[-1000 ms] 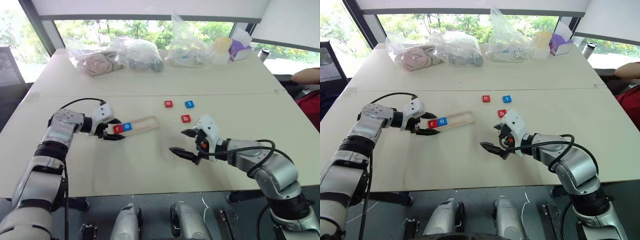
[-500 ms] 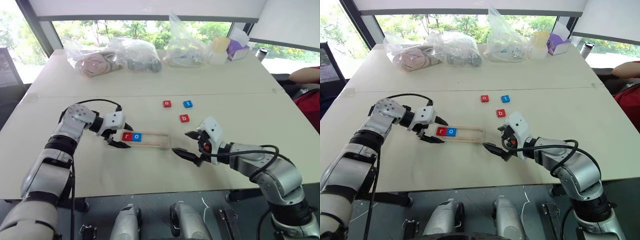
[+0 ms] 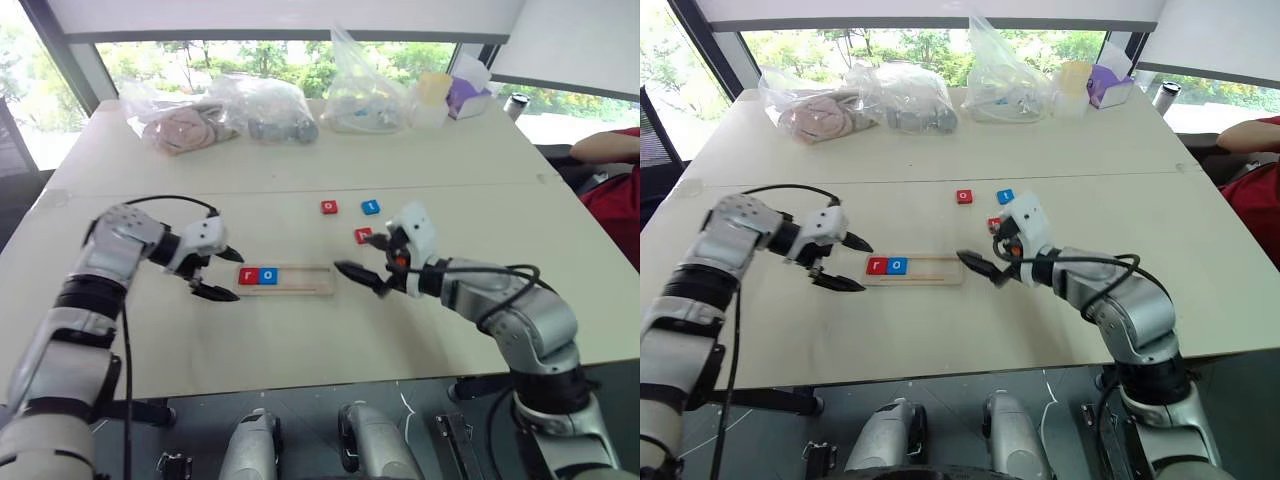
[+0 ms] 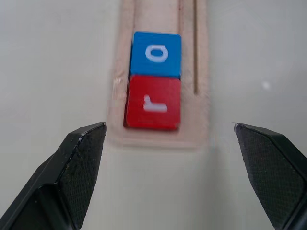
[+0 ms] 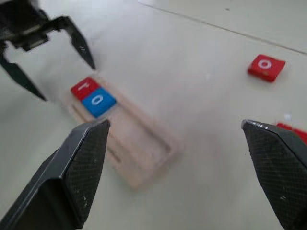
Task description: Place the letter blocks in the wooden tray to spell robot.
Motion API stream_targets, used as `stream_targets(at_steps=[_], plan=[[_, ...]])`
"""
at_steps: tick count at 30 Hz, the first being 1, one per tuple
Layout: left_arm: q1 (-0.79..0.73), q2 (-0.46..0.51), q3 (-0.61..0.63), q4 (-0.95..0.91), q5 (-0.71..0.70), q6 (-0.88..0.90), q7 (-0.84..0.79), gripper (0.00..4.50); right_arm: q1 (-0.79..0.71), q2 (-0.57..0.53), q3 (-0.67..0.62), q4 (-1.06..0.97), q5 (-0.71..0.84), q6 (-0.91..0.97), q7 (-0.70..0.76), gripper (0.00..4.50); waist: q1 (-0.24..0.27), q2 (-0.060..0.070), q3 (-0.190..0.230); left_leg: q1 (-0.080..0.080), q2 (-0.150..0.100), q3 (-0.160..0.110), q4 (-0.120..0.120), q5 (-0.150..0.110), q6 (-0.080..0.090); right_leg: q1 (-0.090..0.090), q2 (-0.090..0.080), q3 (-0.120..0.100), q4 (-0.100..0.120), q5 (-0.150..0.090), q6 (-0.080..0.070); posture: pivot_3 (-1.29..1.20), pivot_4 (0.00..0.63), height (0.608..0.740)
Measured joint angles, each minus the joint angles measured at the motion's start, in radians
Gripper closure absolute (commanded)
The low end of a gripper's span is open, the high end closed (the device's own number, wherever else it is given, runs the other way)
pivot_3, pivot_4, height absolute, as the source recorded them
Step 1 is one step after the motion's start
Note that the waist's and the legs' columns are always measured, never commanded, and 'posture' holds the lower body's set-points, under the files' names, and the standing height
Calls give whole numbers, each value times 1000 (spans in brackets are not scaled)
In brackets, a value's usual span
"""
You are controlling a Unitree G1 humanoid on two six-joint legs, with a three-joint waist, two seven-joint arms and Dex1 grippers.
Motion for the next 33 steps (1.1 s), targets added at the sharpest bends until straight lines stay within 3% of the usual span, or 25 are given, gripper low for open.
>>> stream_targets(at_steps=[4,10,17,24,30,33], plan=[[34,158,18,-163,-132,217,-14,23,-116,95,3,256,-126,-51,-143,0,-8,0,0,-1,-1,0,0,0,0,0,-2,0,0,0,0,0,150,740],[65,168,234,-433,-346,572,76,23,-205,197,7,556,-270,-150,-294,0,-10,0,1,-3,-2,1,1,-1,1,0,-4,2,-1,-1,3,0,150,740],[226,163,356,-661,-465,743,235,23,-223,233,-6,631,-336,-163,-349,0,-15,0,1,-1,-2,0,0,-1,2,-1,-2,3,0,1,7,0,150,740],[316,165,385,-722,-491,760,321,0,-209,274,-2,593,-362,-134,-354,3325,-12,0,1,0,-2,0,0,-1,2,0,-2,3,1,-1,4,0,150,740],[304,162,379,-722,-500,751,341,0,-188,292,-10,544,-382,-107,-377,3308,-12,0,1,0,-2,0,0,-1,2,0,-3,3,1,-1,4,0,150,740],[299,161,362,-733,-504,750,339,0,-152,292,-42,426,-380,-19,-402,3308,-10,1,1,0,-2,0,-1,-1,2,0,-3,3,0,-1,4,0,150,740]])
